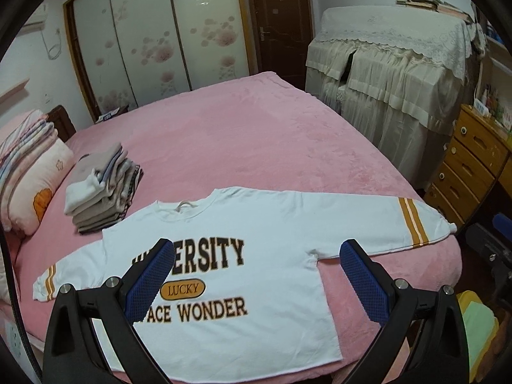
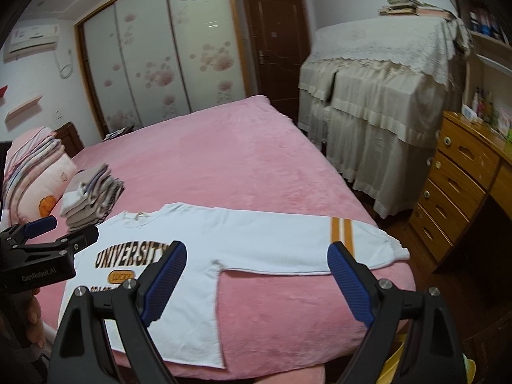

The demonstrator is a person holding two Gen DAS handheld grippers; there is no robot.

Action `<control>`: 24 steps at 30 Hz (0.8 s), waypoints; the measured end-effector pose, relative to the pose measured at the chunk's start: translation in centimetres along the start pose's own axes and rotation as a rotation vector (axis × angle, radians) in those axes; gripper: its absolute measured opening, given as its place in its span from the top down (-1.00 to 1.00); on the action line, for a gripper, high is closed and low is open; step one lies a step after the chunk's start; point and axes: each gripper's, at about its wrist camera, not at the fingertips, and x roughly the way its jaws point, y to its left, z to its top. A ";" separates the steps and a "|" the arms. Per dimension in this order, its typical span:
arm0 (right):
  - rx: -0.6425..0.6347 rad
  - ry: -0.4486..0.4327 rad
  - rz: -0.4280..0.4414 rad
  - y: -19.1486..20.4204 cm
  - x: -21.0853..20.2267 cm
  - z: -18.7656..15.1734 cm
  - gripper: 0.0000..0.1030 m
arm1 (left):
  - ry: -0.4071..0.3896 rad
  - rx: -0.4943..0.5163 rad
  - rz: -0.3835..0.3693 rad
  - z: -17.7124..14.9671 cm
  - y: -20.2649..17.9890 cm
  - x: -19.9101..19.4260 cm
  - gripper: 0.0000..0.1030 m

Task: Fold small clothes
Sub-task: 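Move the right tool to the striped sleeve cuff and grasp it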

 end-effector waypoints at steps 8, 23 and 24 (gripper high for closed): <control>0.128 0.043 -0.067 -7.8 3.3 -0.5 -0.63 | 0.054 0.130 0.010 -0.8 -6.4 7.0 -0.99; 0.389 0.253 -0.106 -18.4 12.4 -5.6 -0.37 | 0.209 0.230 -0.157 -3.9 -16.3 18.0 -0.99; 0.403 0.265 -0.105 -18.8 12.8 -6.0 -0.36 | 0.209 0.235 -0.171 -4.0 -17.3 18.4 -0.99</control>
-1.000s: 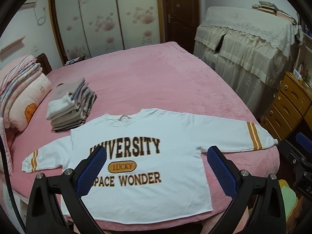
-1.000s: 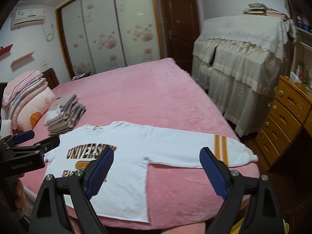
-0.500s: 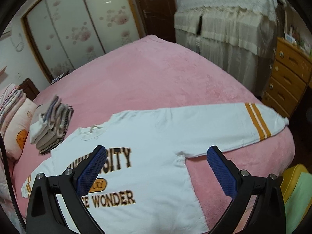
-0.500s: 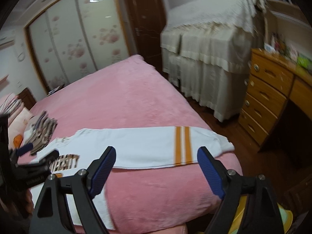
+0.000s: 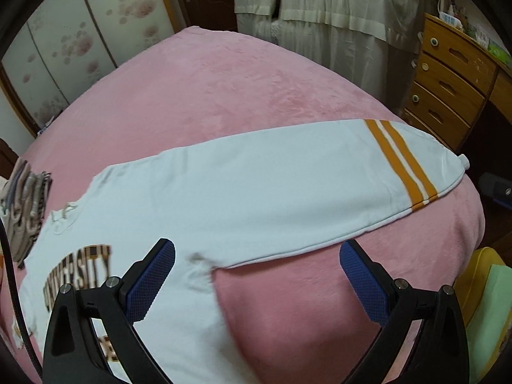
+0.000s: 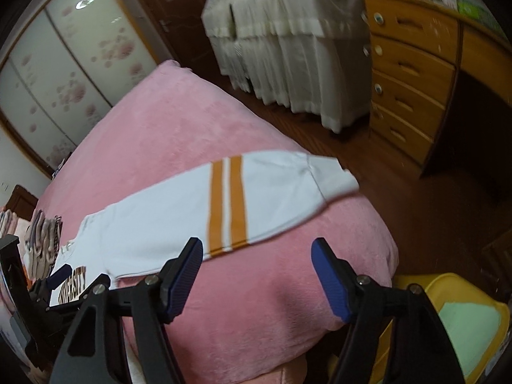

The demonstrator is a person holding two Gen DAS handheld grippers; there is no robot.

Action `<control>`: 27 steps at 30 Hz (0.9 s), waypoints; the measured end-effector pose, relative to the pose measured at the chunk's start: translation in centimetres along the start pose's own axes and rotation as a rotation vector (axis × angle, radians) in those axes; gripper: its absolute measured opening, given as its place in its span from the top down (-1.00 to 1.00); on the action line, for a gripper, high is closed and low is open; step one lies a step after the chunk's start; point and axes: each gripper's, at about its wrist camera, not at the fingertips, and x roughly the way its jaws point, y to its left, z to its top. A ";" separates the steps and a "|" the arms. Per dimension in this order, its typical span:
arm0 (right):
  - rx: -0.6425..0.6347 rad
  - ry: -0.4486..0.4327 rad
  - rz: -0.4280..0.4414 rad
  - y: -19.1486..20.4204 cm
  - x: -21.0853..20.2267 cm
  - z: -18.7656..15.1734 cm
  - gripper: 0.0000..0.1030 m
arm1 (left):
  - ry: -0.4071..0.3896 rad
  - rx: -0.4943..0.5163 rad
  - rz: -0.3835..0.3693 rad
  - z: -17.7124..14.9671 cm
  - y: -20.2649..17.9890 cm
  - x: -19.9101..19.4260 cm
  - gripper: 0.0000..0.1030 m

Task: Fold small clothes
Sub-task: 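Move the right tool to the striped sleeve cuff and grasp it, then lift the cuff with the right tool, fold sleeve across chest, open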

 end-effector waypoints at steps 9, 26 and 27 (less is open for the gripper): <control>0.170 0.080 0.058 -4.0 4.3 0.5 -0.20 | 0.014 0.000 -0.032 1.5 -4.5 3.8 -0.99; 0.262 -0.002 0.118 -6.0 7.3 2.6 0.77 | 0.026 -0.122 -0.082 3.3 -4.9 6.2 -0.81; 0.250 -0.024 0.116 -5.6 6.8 2.6 0.80 | 0.015 -0.127 -0.082 3.3 -4.6 5.6 -0.81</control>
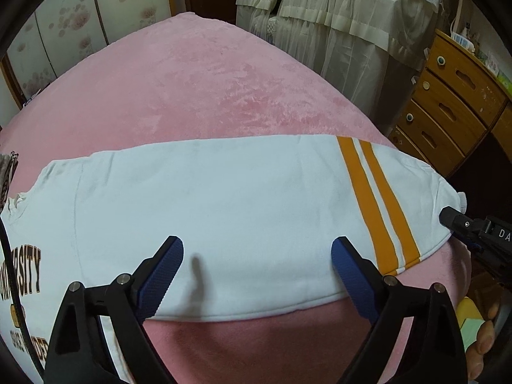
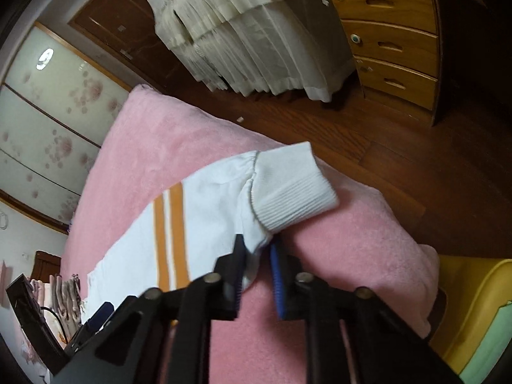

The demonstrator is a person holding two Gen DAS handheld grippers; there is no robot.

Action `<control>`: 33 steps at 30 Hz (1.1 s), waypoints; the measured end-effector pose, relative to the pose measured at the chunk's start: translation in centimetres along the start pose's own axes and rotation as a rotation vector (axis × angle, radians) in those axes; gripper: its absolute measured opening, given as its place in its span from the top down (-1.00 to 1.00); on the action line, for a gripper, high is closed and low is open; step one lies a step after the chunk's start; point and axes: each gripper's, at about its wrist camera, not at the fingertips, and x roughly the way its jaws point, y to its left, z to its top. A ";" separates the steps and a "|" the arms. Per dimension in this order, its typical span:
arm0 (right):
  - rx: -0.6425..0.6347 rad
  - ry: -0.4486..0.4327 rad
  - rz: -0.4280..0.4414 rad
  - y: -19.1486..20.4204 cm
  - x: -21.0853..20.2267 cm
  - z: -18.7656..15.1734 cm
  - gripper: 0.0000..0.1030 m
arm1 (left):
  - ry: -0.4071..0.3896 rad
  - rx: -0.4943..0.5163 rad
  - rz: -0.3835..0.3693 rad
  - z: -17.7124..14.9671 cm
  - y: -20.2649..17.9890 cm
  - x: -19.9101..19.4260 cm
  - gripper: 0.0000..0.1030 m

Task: Fold small clothes
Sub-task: 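Lift the cuff with the right tool, fold sleeve across chest, open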

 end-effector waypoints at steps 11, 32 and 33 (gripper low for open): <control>-0.337 -0.186 0.109 11.6 -6.5 -2.0 0.84 | -0.083 -0.117 0.017 -1.3 7.6 -7.0 -0.81; -0.899 0.247 0.300 35.3 4.9 -24.1 0.66 | -0.041 -0.548 0.170 -12.1 33.7 -10.9 -0.81; -0.918 0.289 0.299 35.5 5.6 -25.4 0.56 | -0.026 -0.560 0.155 -12.5 34.2 -10.4 -0.81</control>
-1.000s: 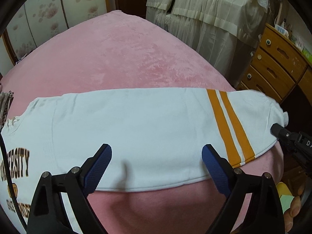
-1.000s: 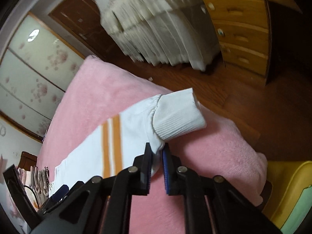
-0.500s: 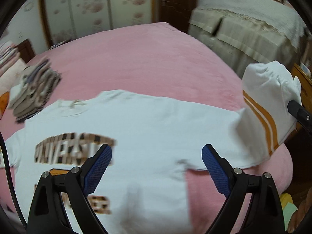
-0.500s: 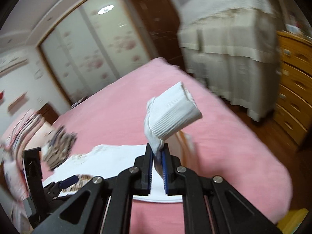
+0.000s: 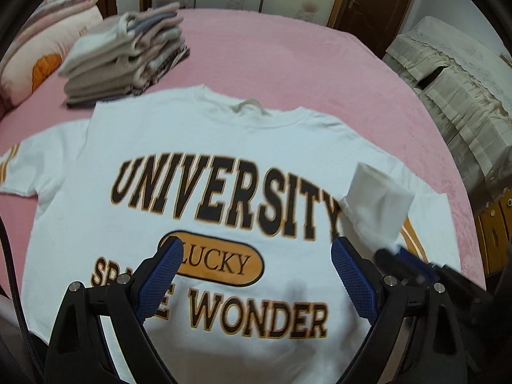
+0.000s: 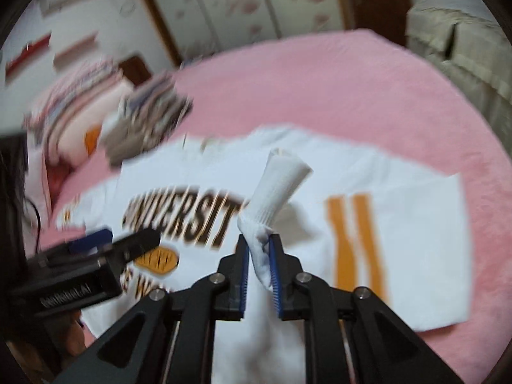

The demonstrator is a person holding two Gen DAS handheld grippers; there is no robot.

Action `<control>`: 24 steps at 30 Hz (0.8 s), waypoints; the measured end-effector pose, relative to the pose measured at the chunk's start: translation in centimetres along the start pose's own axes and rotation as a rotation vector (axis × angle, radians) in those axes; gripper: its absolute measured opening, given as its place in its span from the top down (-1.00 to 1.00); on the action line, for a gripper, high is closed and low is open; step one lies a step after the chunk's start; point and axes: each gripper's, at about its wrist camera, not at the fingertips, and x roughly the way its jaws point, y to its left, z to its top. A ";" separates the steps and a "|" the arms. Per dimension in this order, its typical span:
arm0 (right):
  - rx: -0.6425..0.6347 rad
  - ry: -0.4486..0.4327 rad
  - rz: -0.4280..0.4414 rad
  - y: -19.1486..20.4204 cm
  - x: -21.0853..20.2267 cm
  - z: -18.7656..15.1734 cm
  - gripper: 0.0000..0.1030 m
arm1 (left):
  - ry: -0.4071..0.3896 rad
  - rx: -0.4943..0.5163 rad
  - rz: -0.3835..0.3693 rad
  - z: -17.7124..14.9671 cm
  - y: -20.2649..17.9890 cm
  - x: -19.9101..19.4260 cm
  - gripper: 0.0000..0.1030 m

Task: Fold small clothes
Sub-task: 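Lift the cuff with the right tool, fold sleeve across chest, open, then grasp the folded sleeve's cuff with the left tool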

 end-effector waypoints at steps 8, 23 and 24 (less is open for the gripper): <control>-0.040 0.076 0.022 1.6 0.2 -2.7 0.36 | 0.053 -0.044 -0.086 -0.4 1.7 2.1 -0.81; 0.118 0.040 -0.021 -3.7 -5.9 -6.0 0.37 | 0.249 -0.187 -0.484 -3.4 0.2 6.3 -0.23; 0.125 0.039 -0.022 -3.9 -5.9 -6.1 0.37 | 0.251 -0.202 -0.496 -3.6 0.2 6.5 -0.23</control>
